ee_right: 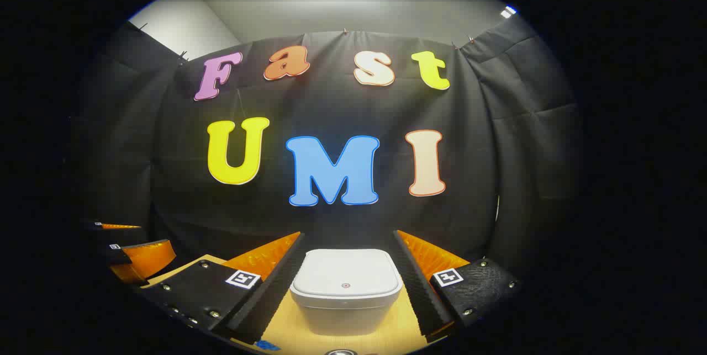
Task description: Press the lid of the desktop garbage bin to open it, pick up the crumpled paper on the desktop and throw it into the bin, then pick up the pop can on the desktop and drop it into the bin, and finally close the garbage bin lid.
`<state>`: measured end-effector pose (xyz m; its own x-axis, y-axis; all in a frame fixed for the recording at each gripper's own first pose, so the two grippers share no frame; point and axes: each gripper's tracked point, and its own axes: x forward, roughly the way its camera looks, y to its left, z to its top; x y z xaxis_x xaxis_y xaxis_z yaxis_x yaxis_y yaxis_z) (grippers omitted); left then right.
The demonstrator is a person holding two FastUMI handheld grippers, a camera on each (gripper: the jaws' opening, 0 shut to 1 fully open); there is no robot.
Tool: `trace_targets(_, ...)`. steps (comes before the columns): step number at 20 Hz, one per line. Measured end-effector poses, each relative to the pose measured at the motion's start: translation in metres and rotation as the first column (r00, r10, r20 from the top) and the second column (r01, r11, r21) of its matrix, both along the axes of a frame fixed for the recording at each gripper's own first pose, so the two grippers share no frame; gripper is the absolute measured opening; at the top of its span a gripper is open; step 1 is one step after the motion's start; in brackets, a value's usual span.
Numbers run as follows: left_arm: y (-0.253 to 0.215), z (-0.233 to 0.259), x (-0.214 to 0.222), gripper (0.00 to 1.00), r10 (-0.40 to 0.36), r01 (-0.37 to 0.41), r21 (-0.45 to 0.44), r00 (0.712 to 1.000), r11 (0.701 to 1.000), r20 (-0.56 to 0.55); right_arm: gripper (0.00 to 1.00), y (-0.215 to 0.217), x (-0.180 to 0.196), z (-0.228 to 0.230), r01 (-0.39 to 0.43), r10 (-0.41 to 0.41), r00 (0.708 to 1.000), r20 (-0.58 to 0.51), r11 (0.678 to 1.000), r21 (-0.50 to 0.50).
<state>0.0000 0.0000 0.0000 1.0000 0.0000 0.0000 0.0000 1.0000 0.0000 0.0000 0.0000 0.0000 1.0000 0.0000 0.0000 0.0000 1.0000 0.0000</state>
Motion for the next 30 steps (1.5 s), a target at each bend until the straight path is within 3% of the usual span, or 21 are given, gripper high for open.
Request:
trace_targets(8,-0.003,0.001,0.007,0.95,0.022,-0.022,0.0,1.0,1.0,-0.002,0.96,-0.005,0.016,-0.009,-0.011,0.011,1.0,-0.015,1.0,0.029)
trace_targets(10,-0.003,0.001,0.011,0.95,0.027,-0.028,-0.008,1.0,1.0,-0.01,0.78,-0.005,0.018,-0.012,-0.009,0.01,1.0,-0.023,1.0,0.013)
trace_targets(12,-0.005,0.0,0.014,0.95,0.035,-0.035,-0.011,0.999,0.999,-0.015,0.8,-0.002,0.02,-0.014,-0.016,0.016,0.999,-0.029,1.0,0.007)
trace_targets(14,-0.004,0.001,0.019,0.95,0.039,-0.04,-0.01,0.999,0.999,-0.018,0.57,0.0,0.022,-0.019,-0.023,0.024,0.999,-0.045,1.0,0.008)
trace_targets(16,-0.003,-0.001,0.026,0.95,0.043,-0.043,-0.007,0.999,0.999,-0.023,0.52,0.001,0.027,-0.023,-0.028,0.029,0.998,-0.059,1.0,0.008)
trace_targets(18,-0.002,-0.002,0.026,0.95,0.046,-0.046,-0.008,0.999,0.999,-0.023,0.29,-0.002,0.025,-0.026,-0.008,0.008,0.997,-0.073,1.0,0.004)
trace_targets(19,-0.001,-0.002,0.027,0.95,0.048,-0.048,-0.009,0.999,0.999,-0.024,0.34,-0.002,0.028,-0.026,-0.012,0.013,0.997,-0.07,1.0,0.004)
trace_targets(20,-0.001,-0.002,0.028,0.95,0.051,-0.051,-0.01,0.998,0.999,-0.025,0.2,0.002,0.033,-0.029,-0.022,0.022,0.997,-0.071,1.0,-0.003)
trace_targets(21,0.0,-0.004,0.03,0.95,0.051,-0.052,-0.013,0.998,0.999,-0.028,0.2,-0.005,0.031,-0.03,0.022,-0.024,0.997,-0.077,0.999,-0.026)
trace_targets(22,0.001,-0.005,0.031,0.95,0.051,-0.051,-0.015,0.998,0.999,-0.031,0.02,-0.008,0.036,-0.029,0.03,-0.032,0.997,-0.066,0.999,-0.035)
trace_targets(30,0.004,-0.009,0.041,0.95,0.057,-0.057,-0.011,0.998,0.998,-0.034,0.0,0.012,0.048,-0.039,-0.059,0.058,0.995,-0.083,0.998,-0.017)
